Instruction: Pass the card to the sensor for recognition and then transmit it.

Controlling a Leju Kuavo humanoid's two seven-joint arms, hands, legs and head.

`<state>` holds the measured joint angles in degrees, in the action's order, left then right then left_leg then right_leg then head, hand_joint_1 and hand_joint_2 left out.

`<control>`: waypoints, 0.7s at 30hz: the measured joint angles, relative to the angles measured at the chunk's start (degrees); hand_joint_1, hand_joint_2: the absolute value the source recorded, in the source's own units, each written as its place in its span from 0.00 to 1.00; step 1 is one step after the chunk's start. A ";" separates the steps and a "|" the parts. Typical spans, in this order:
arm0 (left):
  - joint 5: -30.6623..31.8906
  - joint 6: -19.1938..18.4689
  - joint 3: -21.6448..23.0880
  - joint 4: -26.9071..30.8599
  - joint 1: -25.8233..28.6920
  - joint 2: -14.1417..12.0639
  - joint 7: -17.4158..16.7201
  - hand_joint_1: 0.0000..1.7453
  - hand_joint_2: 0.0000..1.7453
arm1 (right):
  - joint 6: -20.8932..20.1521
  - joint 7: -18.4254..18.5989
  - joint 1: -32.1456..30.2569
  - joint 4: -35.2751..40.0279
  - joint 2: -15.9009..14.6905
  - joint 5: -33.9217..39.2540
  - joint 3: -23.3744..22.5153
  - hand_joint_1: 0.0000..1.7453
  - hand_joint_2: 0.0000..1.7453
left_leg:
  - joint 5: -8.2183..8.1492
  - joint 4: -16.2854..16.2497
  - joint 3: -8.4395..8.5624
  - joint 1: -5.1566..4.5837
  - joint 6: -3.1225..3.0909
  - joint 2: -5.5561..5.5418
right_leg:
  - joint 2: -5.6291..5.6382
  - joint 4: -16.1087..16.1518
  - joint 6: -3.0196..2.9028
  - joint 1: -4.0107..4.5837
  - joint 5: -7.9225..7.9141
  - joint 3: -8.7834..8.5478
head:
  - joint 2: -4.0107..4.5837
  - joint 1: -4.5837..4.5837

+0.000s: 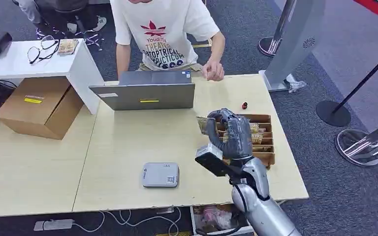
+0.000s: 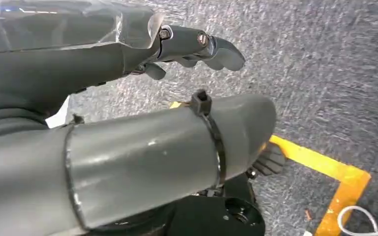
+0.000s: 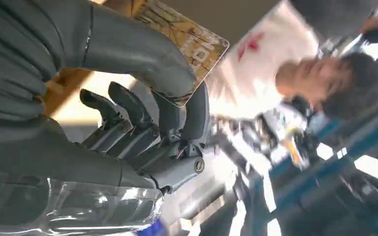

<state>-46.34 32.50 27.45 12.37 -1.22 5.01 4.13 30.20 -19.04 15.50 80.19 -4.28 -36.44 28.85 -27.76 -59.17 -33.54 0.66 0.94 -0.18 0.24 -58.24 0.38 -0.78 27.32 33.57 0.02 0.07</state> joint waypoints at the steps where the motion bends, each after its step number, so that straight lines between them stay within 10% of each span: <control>1: -0.17 -0.09 0.09 0.00 0.00 -0.09 -0.15 0.00 0.00 | -2.65 -0.39 0.01 0.37 0.00 3.52 0.02 1.00 1.00 | 0.00 0.00 0.00 0.00 0.00 0.00 | 0.00 0.00 0.00 0.00 0.00 0.00 | 0.00 0.00; 11: -1.07 -1.57 0.63 0.00 -0.04 -0.59 -2.77 0.00 0.00 | -25.28 -0.04 0.75 1.58 -0.13 28.92 0.04 1.00 1.00 | 0.00 0.00 -0.01 0.00 0.00 0.00 | 0.00 0.00 0.00 0.00 0.00 0.00 | 0.00 0.00; 21: -1.18 -1.73 0.74 0.00 -0.04 -0.85 -2.93 0.00 0.00 | -27.98 0.41 2.17 0.15 -0.17 31.82 0.11 1.00 1.00 | 0.00 0.00 0.00 0.00 0.00 0.00 | 0.00 0.00 0.00 0.00 0.00 0.00 | 0.00 0.00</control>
<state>-47.52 30.77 28.20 12.37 -1.25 4.15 1.20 2.21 -18.63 17.67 80.35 -4.46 -4.62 28.96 -27.76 -59.17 -33.54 0.66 0.94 -0.18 0.24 -58.24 0.38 -0.78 27.31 33.57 0.02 0.07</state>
